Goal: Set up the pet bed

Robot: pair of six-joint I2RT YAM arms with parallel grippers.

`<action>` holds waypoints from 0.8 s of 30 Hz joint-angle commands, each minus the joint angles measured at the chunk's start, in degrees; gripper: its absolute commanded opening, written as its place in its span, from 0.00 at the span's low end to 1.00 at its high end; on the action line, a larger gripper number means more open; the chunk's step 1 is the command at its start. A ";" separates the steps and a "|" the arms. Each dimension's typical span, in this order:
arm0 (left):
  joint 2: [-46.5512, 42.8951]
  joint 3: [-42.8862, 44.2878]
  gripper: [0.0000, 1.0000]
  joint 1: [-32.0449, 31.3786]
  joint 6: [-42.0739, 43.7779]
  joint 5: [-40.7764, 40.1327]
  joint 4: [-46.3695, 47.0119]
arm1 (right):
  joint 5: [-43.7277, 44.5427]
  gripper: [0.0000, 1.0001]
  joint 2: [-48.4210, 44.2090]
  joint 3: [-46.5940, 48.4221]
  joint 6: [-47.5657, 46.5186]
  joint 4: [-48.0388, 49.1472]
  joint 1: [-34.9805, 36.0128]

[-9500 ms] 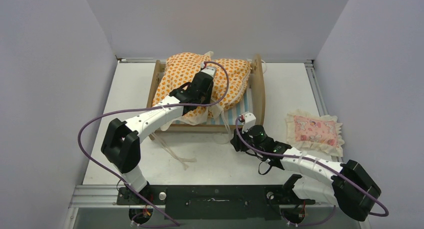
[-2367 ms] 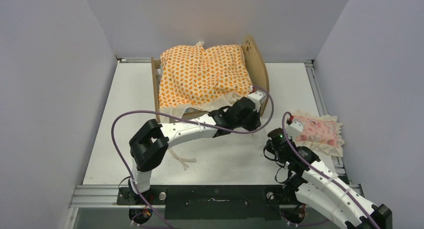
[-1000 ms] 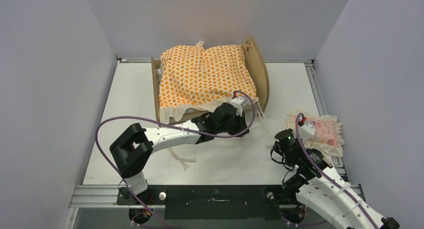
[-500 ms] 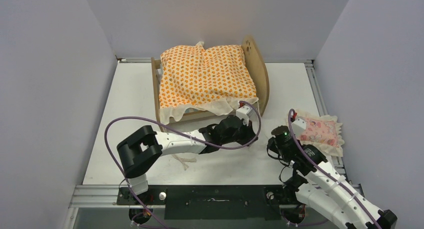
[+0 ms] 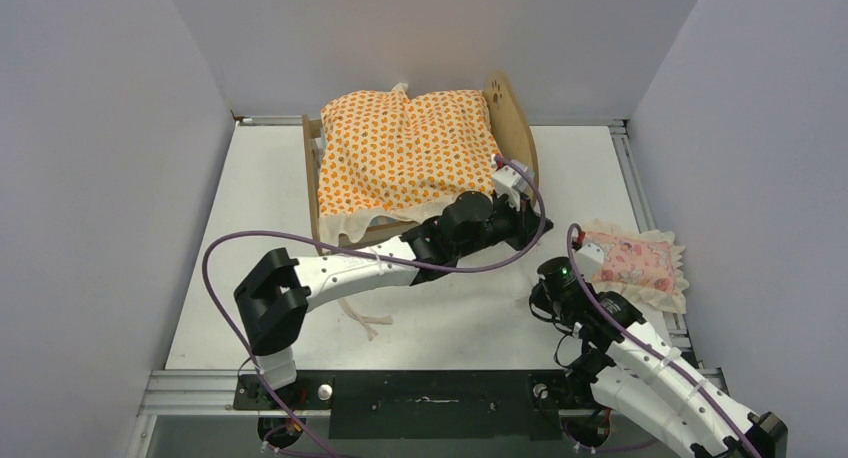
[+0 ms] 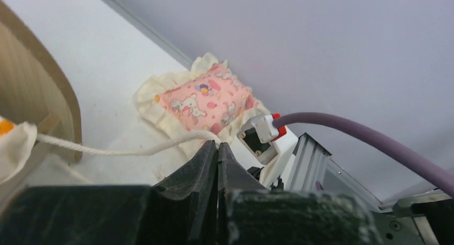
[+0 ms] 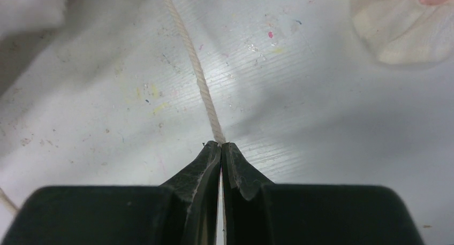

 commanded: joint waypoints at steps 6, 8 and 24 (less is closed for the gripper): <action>8.15 -1.11 0.00 3.09 -3.41 10.24 -1.92 | 2.99 0.05 -6.31 -0.49 2.47 1.04 -0.16; 9.79 -0.37 0.00 3.37 -3.19 11.86 -4.18 | 2.91 0.05 -6.07 -0.36 2.45 1.05 -0.20; 7.89 -2.64 0.11 6.53 -0.64 15.05 -14.32 | 2.78 0.06 -2.90 2.85 -1.75 2.05 -0.24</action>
